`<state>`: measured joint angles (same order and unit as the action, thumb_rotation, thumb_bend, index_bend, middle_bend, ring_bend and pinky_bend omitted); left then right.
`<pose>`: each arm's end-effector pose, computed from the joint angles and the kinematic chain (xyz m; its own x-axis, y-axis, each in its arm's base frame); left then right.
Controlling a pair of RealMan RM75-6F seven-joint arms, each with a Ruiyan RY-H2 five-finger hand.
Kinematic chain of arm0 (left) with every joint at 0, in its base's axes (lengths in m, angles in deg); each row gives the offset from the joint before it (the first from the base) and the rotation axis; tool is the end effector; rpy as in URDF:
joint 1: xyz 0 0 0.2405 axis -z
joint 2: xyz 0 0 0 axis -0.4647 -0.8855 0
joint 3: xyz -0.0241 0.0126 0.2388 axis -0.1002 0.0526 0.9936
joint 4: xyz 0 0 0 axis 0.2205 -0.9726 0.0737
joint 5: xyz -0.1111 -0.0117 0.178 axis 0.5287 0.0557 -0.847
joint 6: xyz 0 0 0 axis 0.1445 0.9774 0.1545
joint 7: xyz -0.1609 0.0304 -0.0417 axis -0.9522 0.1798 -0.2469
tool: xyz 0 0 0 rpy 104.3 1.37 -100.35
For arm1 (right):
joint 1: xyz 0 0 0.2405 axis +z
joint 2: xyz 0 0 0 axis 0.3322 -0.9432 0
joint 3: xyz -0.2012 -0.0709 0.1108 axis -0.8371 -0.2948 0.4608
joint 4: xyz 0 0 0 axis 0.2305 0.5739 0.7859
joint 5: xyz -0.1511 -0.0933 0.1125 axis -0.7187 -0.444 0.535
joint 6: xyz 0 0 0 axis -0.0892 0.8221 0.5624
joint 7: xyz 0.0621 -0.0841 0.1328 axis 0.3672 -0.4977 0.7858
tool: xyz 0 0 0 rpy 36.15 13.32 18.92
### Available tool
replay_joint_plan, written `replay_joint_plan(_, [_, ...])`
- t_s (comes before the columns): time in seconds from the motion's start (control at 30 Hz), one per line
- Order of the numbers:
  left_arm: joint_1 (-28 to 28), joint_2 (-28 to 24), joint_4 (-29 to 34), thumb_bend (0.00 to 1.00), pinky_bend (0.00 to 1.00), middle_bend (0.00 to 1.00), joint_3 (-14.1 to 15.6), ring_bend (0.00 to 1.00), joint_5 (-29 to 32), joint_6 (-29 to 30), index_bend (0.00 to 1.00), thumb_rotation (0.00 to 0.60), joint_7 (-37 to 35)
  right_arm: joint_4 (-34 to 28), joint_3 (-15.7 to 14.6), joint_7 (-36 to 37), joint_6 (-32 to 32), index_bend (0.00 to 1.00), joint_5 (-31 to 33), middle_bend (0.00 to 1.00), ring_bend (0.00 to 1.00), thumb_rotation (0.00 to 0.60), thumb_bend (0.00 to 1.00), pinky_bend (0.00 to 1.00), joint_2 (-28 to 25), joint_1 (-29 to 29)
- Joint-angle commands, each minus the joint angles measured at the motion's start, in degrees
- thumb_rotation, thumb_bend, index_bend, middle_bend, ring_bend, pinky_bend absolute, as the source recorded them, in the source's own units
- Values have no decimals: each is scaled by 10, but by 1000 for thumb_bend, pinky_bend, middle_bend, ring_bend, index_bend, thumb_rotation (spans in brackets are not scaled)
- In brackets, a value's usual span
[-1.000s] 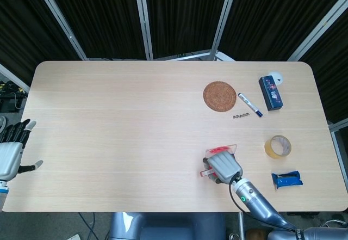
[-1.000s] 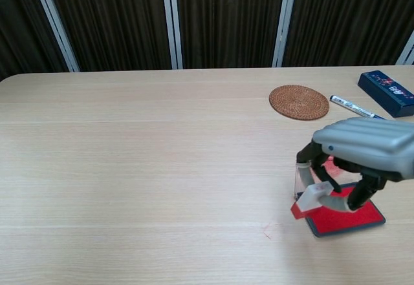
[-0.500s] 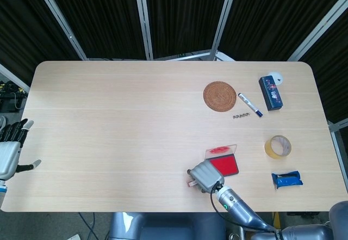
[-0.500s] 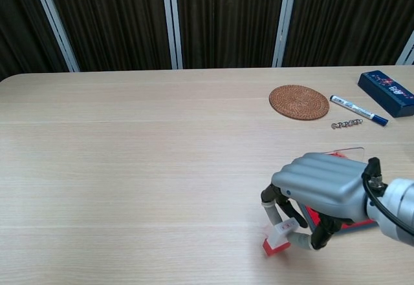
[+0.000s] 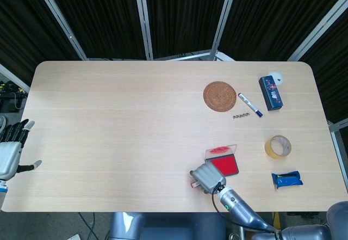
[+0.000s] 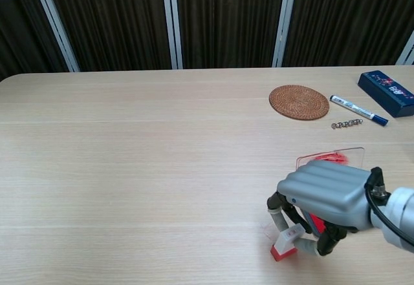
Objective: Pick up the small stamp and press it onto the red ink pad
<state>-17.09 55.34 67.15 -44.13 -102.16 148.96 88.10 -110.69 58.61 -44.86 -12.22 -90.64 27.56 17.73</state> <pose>-0.3050 0.2348 0.1470 0.4712 0.1223 0.8735 0.8776 0.0343 -0.4782 -0.1381 -0.2362 -0.0789 0.6827 -0.3775 0.6256 -0.7005 -0.5818 0.4134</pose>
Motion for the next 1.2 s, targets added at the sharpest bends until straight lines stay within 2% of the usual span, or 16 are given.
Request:
replay_joint_plan(0.03, [0, 0, 0, 0, 0, 0, 0, 0, -1, 0, 0, 600, -1, -4, 1, 3, -6, 477, 7, 524, 938, 600, 390, 1000, -5, 2])
replay_joint_plan(0.13, [0, 0, -1, 0, 0, 0, 0, 0, -1, 0, 0, 600, -1, -7, 0, 5, -11, 455, 12, 498, 938, 600, 351, 1000, -10, 4])
replay_joint_plan(0.8, [0, -2, 1, 0, 0, 0, 1, 0, -4, 1, 0, 600, -2, -35, -3, 1, -2, 378, 17, 456, 938, 600, 330, 1000, -28, 7])
replay_joint_plan(1.2, [-2, -4, 5, 0, 0, 0, 3, 0, -8, 4, 0, 600, -4, -52, -9, 2, 7, 368, 11, 438, 938, 600, 326, 1000, -39, 4])
